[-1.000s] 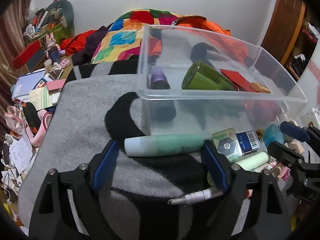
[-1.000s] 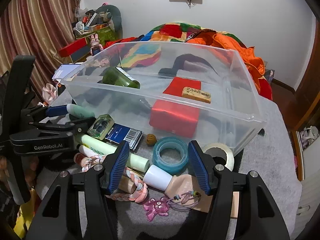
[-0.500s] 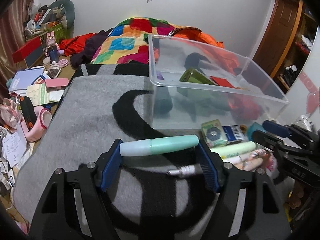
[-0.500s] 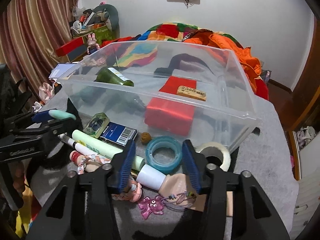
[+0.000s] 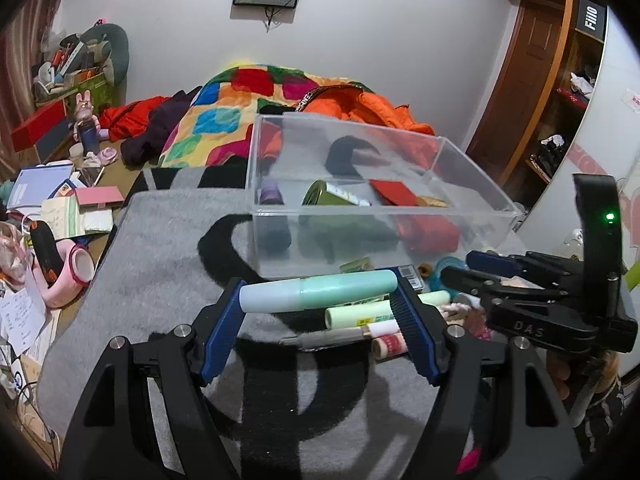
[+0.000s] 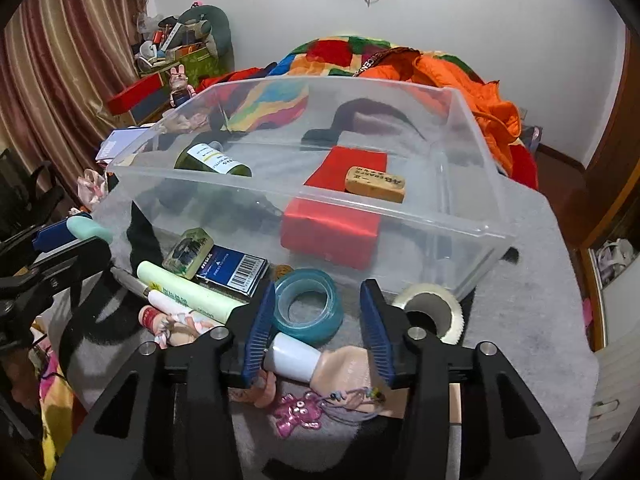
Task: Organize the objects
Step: 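Grasp mint-green tube with left tool while right tool grasps blue tape, then place mint tube in bin with left tool while right releases blue tape inside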
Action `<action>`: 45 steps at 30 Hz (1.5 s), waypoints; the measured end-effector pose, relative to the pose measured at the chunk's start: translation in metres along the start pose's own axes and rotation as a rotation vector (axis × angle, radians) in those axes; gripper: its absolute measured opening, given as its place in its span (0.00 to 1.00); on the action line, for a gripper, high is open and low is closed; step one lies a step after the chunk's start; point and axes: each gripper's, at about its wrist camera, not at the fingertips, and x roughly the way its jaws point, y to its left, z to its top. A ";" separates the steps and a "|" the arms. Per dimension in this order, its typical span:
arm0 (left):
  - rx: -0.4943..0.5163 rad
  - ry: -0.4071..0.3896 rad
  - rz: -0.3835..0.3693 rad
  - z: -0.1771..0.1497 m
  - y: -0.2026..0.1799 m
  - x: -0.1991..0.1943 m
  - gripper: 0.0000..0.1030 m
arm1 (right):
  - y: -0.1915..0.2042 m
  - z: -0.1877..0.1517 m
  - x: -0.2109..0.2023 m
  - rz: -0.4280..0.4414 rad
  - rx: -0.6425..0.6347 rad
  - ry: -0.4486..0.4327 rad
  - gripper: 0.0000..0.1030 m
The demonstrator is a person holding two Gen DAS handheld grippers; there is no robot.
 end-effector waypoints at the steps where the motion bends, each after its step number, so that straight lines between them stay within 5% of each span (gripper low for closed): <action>1: -0.001 -0.005 -0.002 0.002 -0.001 -0.001 0.70 | 0.000 0.001 0.001 0.009 0.004 0.005 0.40; 14: 0.001 -0.039 -0.011 0.025 -0.009 0.002 0.70 | -0.005 -0.002 0.012 0.058 0.034 0.018 0.35; 26: 0.030 -0.062 -0.049 0.056 -0.028 0.010 0.70 | -0.008 0.011 -0.046 0.115 0.046 -0.124 0.35; 35: 0.043 -0.038 -0.027 0.066 -0.030 0.028 0.70 | -0.018 0.040 -0.059 0.071 0.064 -0.206 0.35; 45: 0.049 0.009 0.022 0.064 -0.018 0.057 0.70 | -0.033 0.055 -0.025 0.009 0.107 -0.167 0.35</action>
